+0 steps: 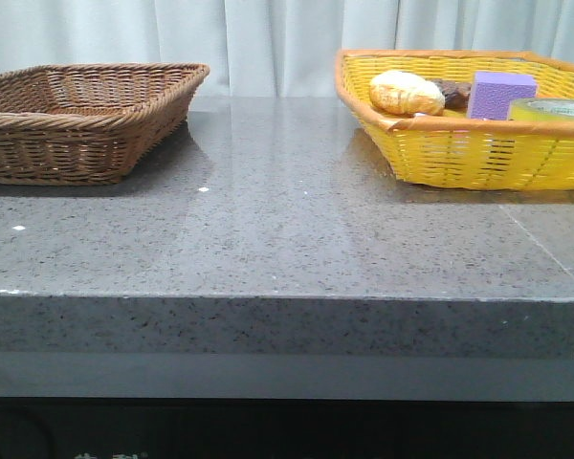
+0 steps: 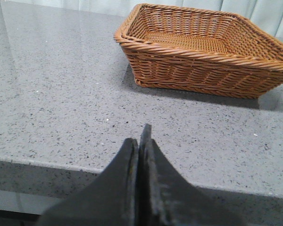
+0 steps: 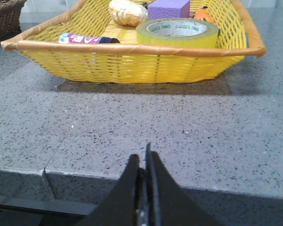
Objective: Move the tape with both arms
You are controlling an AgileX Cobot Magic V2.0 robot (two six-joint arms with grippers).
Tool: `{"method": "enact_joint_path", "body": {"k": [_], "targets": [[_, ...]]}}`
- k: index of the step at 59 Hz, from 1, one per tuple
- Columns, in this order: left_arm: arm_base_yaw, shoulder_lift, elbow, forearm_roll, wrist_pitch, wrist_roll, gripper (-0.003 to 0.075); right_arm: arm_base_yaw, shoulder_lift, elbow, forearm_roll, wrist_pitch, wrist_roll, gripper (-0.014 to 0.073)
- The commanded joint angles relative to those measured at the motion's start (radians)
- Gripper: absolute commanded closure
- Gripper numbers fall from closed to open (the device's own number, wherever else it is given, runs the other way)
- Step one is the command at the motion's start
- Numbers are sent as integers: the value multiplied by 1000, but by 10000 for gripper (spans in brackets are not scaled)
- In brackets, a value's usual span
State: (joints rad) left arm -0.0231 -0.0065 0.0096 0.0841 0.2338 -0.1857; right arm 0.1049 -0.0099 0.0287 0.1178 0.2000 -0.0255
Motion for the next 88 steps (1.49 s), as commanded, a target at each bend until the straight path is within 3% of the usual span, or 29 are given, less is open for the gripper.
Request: {"method": "enact_joint_path", "body": {"k": [1, 88], "targets": [[0, -17, 39, -4, -79, -6, 740, -4, -22, -27, -1, -79, -7, 662], [0, -17, 37, 2, -110, -6, 740, -4, -22, -28, -1, -111, -7, 662]]}}
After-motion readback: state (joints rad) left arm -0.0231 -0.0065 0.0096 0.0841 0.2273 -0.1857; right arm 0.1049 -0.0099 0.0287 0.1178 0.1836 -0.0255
